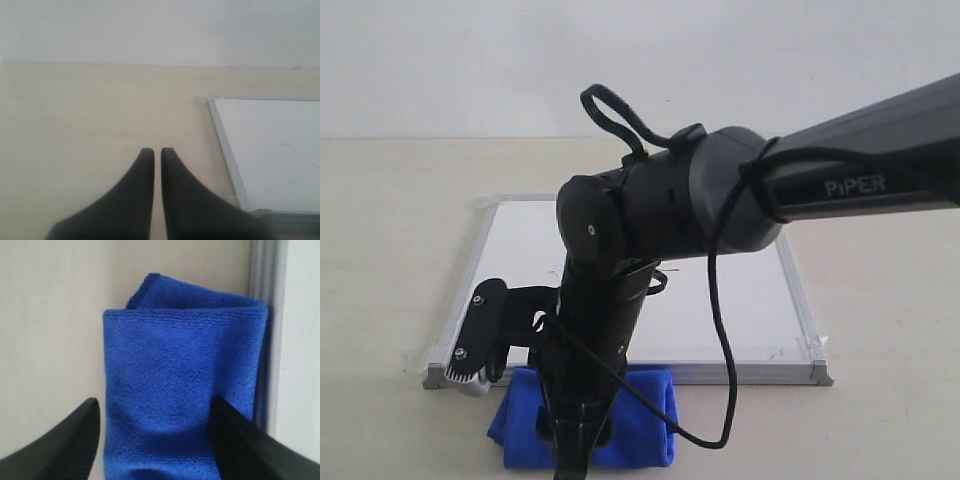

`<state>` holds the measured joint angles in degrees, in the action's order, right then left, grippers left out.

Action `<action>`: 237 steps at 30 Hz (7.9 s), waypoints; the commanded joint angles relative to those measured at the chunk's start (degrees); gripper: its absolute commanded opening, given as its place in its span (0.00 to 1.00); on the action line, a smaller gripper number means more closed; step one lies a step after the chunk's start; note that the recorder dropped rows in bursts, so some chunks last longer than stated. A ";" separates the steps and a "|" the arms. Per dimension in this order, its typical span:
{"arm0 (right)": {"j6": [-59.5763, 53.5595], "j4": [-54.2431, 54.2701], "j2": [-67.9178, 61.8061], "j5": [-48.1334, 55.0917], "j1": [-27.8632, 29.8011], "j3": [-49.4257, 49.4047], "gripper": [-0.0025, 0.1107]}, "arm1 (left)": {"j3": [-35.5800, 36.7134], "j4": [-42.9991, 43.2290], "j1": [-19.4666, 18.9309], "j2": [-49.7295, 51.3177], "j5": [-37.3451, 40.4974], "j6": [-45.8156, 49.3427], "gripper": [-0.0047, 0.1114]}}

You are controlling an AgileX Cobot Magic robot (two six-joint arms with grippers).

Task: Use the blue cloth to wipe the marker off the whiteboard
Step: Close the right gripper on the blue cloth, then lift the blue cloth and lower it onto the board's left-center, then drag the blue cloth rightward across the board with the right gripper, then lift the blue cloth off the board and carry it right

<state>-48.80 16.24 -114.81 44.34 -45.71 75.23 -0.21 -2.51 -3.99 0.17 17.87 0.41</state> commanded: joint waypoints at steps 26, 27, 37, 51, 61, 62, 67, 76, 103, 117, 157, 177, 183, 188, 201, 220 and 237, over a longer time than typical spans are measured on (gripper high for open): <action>5.29 -4.82 -0.28 5.46 -0.14 0.21 0.02 | 0.21 0.19 -0.07 -0.17 -0.53 0.02 0.08; 5.29 -4.81 0.73 5.69 -0.14 0.21 0.02 | 0.21 0.19 -0.07 -0.17 -0.42 0.02 0.08; 12.23 -7.24 14.88 -14.91 0.24 0.21 0.02 | 0.21 0.19 -0.07 -0.17 -0.42 0.02 0.08; 29.17 -5.94 -4.87 -0.48 6.27 30.22 0.02 | 0.21 0.19 -0.07 -0.17 -0.44 0.02 0.08; 46.71 -10.36 -21.75 9.46 6.27 47.64 0.02 | 0.21 0.19 -0.07 -0.17 -0.55 0.02 0.08; 47.81 -12.11 -22.74 9.46 6.27 47.64 0.02 | 0.21 0.19 -0.07 -0.17 -0.55 0.02 0.08; 48.50 -15.75 -26.89 9.81 6.27 47.64 0.02 | 0.21 0.19 -0.07 -0.17 -0.55 0.02 0.08; 58.52 -31.87 -28.50 14.07 6.19 47.64 0.02 | 0.21 0.19 -0.07 -0.17 -0.43 0.02 0.08; 33.25 -5.06 -28.48 23.99 7.15 47.64 0.02 | 0.21 0.19 -0.07 -0.17 -0.43 0.02 0.08; 56.41 -46.00 -28.48 25.62 9.34 47.64 0.02 | 0.21 0.19 -0.07 -0.17 -0.54 0.02 0.08; 50.60 -34.19 -18.75 25.62 23.02 30.01 0.02 | 0.21 0.19 -0.07 -0.17 -0.54 0.02 0.08; 48.10 -25.20 -19.07 13.95 14.75 30.01 0.02 | 0.21 0.19 -0.07 -0.17 -0.43 0.02 0.08; 54.67 -40.37 -19.21 23.34 19.28 30.01 0.02 | 0.21 0.19 -0.07 -0.17 -0.53 0.02 0.08; 56.44 -39.60 -18.99 25.62 21.04 30.01 0.02 | 0.21 0.19 -0.07 -0.17 -0.53 0.02 0.08; 44.17 -19.03 -18.99 6.25 12.52 30.01 0.02 | 0.21 0.19 -0.07 -0.17 -0.53 0.02 0.08; 44.88 -9.99 -19.01 14.56 21.12 30.01 0.02 | 0.21 0.19 -0.07 -0.17 -0.53 0.02 0.08; 39.02 -6.96 -10.15 8.07 23.33 31.82 0.02 | 0.21 0.19 -0.07 -0.17 -0.53 0.02 0.08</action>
<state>-13.83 17.04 -128.91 53.03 -24.36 106.52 -0.21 -2.51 -3.99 0.17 17.87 0.41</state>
